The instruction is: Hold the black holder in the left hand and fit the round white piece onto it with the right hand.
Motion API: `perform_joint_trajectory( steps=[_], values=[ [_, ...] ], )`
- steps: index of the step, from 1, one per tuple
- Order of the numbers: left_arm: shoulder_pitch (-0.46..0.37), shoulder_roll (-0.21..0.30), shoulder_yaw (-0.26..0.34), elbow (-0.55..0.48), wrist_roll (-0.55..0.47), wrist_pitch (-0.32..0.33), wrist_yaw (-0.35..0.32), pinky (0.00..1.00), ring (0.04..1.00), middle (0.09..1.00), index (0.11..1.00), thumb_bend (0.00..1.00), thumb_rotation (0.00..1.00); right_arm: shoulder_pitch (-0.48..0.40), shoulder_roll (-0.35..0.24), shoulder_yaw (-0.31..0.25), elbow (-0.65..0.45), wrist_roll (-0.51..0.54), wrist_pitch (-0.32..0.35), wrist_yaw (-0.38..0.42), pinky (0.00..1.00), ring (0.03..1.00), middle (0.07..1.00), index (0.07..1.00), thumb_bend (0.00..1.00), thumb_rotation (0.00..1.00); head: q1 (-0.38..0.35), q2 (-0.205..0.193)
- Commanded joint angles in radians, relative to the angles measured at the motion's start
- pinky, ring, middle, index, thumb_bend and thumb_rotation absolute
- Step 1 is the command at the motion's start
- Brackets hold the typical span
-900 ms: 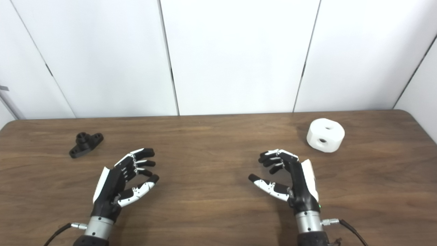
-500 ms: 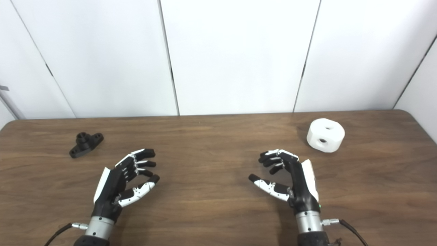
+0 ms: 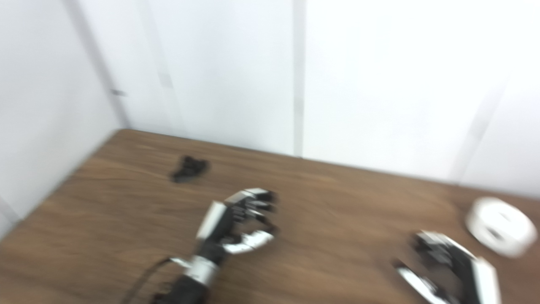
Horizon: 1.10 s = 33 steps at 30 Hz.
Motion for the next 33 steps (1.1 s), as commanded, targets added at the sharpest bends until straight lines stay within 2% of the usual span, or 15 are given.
perform_joint_trajectory(
  steps=[1,4,12,18,20,21,25,28,30,33],
  values=[
    [0.018,-0.02,-0.015,0.052,0.029,-0.027,0.03,0.57,0.706,0.76,0.736,0.53,0.0,0.001,0.006,-0.006,-0.055,-0.006,0.023,0.003,0.43,0.553,0.642,0.496,0.5,0.11,0.004,-0.003],
    [0.014,-0.027,-0.017,0.063,0.044,-0.026,0.04,0.56,0.705,0.759,0.73,0.53,0.0,0.01,0.008,-0.006,-0.089,-0.016,0.071,0.013,0.42,0.553,0.652,0.496,0.5,0.12,0.012,-0.01],
    [0.011,-0.039,-0.013,0.069,0.058,-0.003,0.06,0.57,0.698,0.752,0.713,0.54,0.0,0.012,0.001,-0.009,-0.081,-0.016,0.047,0.01,0.39,0.541,0.644,0.497,0.49,0.12,0.017,-0.008],
    [0.002,-0.035,-0.015,0.078,0.063,-0.028,0.073,0.57,0.701,0.749,0.709,0.55,0.0,0.009,-0.002,-0.013,-0.077,-0.006,0.048,0.013,0.39,0.543,0.641,0.497,0.49,0.13,0.022,-0.005],
    [-0.017,-0.006,-0.023,0.076,0.133,-0.049,0.094,0.56,0.689,0.743,0.7,0.59,0.0,0.005,-0.004,-0.014,-0.073,-0.004,0.047,0.015,0.39,0.543,0.64,0.497,0.49,0.13,0.025,-0.002],
    [-0.026,0.008,-0.026,0.072,0.164,-0.051,0.101,0.54,0.687,0.75,0.69,0.66,0.0,0.003,-0.005,-0.015,-0.07,-0.002,0.047,0.015,0.39,0.543,0.64,0.497,0.5,0.13,0.026,-0.002],
    [-0.086,0.107,-0.032,-0.003,0.21,0.006,0.036,0.48,0.679,0.747,0.654,0.82,0.01,-0.005,-0.007,-0.016,-0.06,0.002,0.047,0.02,0.39,0.542,0.639,0.497,0.5,0.13,0.031,0.0],
    [-0.114,0.163,-0.025,-0.04,0.222,0.06,-0.005,0.52,0.701,0.759,0.656,0.85,0.0,-0.008,-0.009,-0.016,-0.058,0.0,0.046,0.02,0.39,0.539,0.638,0.497,0.5,0.13,0.034,0.005],
    [-0.134,0.21,-0.018,-0.073,0.259,0.106,-0.019,0.61,0.741,0.77,0.667,0.88,0.03,-0.01,-0.011,-0.019,-0.056,0.004,0.044,0.022,0.38,0.541,0.636,0.497,0.5,0.13,0.038,0.01],
    [-0.157,0.256,-0.009,-0.097,0.275,0.136,-0.03,0.61,0.755,0.784,0.672,0.9,0.03,-0.012,-0.015,-0.022,-0.054,0.009,0.046,0.027,0.39,0.54,0.635,0.497,0.5,0.13,0.045,0.012]
  ],
)
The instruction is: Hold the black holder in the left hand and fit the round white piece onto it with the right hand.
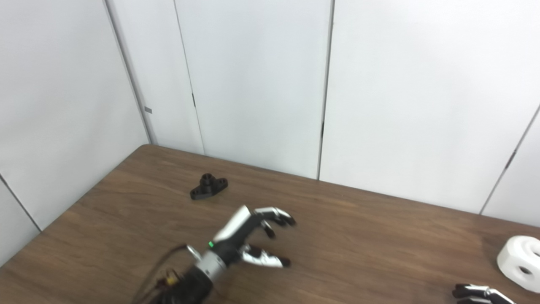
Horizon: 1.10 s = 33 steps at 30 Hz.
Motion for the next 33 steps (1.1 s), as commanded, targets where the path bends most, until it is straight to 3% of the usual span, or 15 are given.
perform_joint_trajectory(
  steps=[1,8,13,23,28,33],
  values=[
    [-0.05,0.02,0.006,-0.046,0.016,0.01,-0.004,0.63,0.767,0.788,0.674,0.9,0.03,-0.032,-0.013,-0.008,-0.014,0.012,-0.026,0.0,0.39,0.542,0.636,0.497,0.5,0.13,0.005,0.004],
    [-0.07,0.088,0.047,-0.096,0.096,0.089,0.018,0.79,0.944,0.885,0.688,0.88,0.09,-0.03,-0.022,-0.013,-0.01,0.01,-0.029,0.005,0.4,0.557,0.645,0.498,0.5,0.13,0.014,0.007],
    [-0.09,0.114,0.093,-0.109,0.14,0.129,0.038,0.83,0.963,0.909,0.702,0.85,0.1,-0.032,-0.025,-0.014,-0.001,0.019,-0.04,0.003,0.41,0.561,0.645,0.498,0.5,0.14,0.017,0.01],
    [-0.134,0.161,0.156,-0.082,0.221,0.188,0.119,0.79,0.926,0.89,0.704,0.87,0.07,-0.032,-0.024,-0.015,-0.009,0.024,-0.026,0.006,0.4,0.553,0.639,0.498,0.5,0.14,0.015,0.016],
    [-0.152,0.187,0.158,-0.053,0.31,0.245,0.157,0.75,0.933,0.901,0.723,0.9,0.14,-0.031,-0.029,-0.012,-0.009,0.018,-0.032,0.005,0.4,0.554,0.639,0.498,0.5,0.14,0.02,0.018],
    [-0.167,0.23,0.158,-0.032,0.322,0.31,0.115,0.82,0.97,0.946,0.759,0.93,0.21,-0.032,-0.029,-0.015,-0.012,0.022,-0.026,0.008,0.4,0.55,0.636,0.498,0.5,0.14,0.021,0.022]
  ],
)
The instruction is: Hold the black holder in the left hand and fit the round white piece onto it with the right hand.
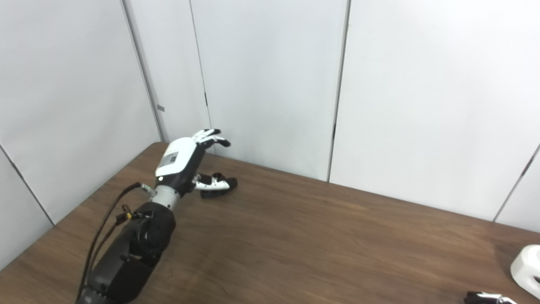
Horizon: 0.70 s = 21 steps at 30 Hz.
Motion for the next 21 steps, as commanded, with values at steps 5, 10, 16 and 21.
perform_joint_trajectory(
  steps=[5,10,16,21],
  values=[
    [-0.064,0.056,0.017,0.03,-0.011,0.028,0.015,0.83,0.98,0.948,0.734,0.95,0.21,-0.028,-0.01,-0.007,-0.037,0.009,-0.015,0.004,0.39,0.545,0.636,0.498,0.5,0.14,-0.001,0.001],
    [-0.079,0.071,-0.01,0.083,0.041,0.097,0.008,0.91,1.0,0.988,0.725,1.0,0.34,-0.031,-0.008,-0.008,-0.037,0.008,-0.012,0.003,0.39,0.545,0.636,0.498,0.5,0.14,0.002,-0.002],
    [-0.1,0.074,-0.057,0.162,0.077,0.154,0.016,0.92,1.0,1.0,0.802,1.0,0.5,-0.034,-0.008,-0.006,-0.033,0.013,-0.014,0.005,0.4,0.552,0.641,0.498,0.5,0.14,0.001,-0.005],
    [-0.118,0.076,-0.081,0.218,0.073,0.17,0.026,0.99,1.0,1.0,0.81,1.0,0.5,-0.029,-0.009,-0.007,-0.035,0.01,-0.019,0.003,0.4,0.551,0.64,0.498,0.5,0.14,-0.003,-0.002]
  ],
)
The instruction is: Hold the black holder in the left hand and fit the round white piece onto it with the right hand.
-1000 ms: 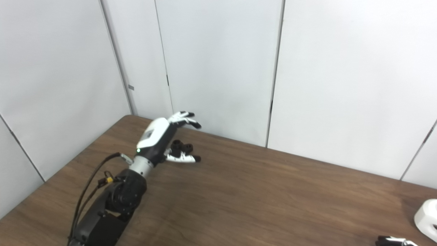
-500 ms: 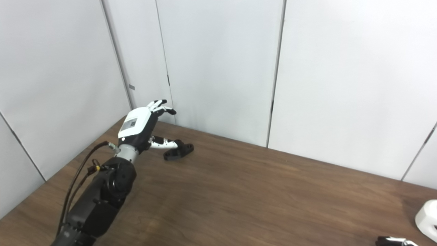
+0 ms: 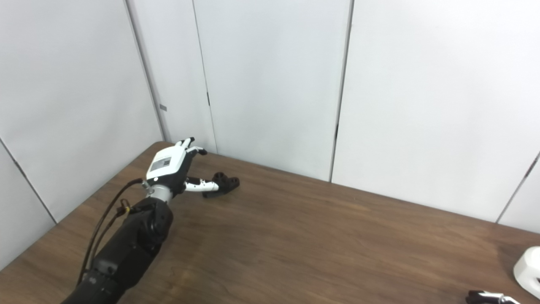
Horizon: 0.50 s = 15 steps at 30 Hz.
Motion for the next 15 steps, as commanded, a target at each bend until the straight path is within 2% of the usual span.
perform_joint_trajectory(
  steps=[1,12,15],
  values=[
    [-0.059,0.04,0.002,0.002,0.01,-0.003,0.039,1.0,1.0,1.0,0.806,1.0,0.5,-0.023,-0.008,-0.007,-0.036,0.005,-0.019,-0.002,0.4,0.55,0.638,0.498,0.5,0.14,0.0,0.002],
    [-0.089,0.063,-0.028,0.06,0.01,0.029,0.022,1.0,1.0,1.0,0.793,1.0,0.49,-0.015,-0.01,-0.007,-0.051,0.0,-0.017,0.004,0.39,0.54,0.633,0.499,0.5,0.14,-0.008,0.007],
    [-0.093,0.07,-0.031,0.092,0.0,0.012,0.046,1.0,1.0,1.0,0.795,1.0,0.49,-0.014,-0.011,-0.008,-0.048,0.002,-0.022,0.005,0.39,0.535,0.63,0.499,0.5,0.14,-0.007,0.007]
  ],
)
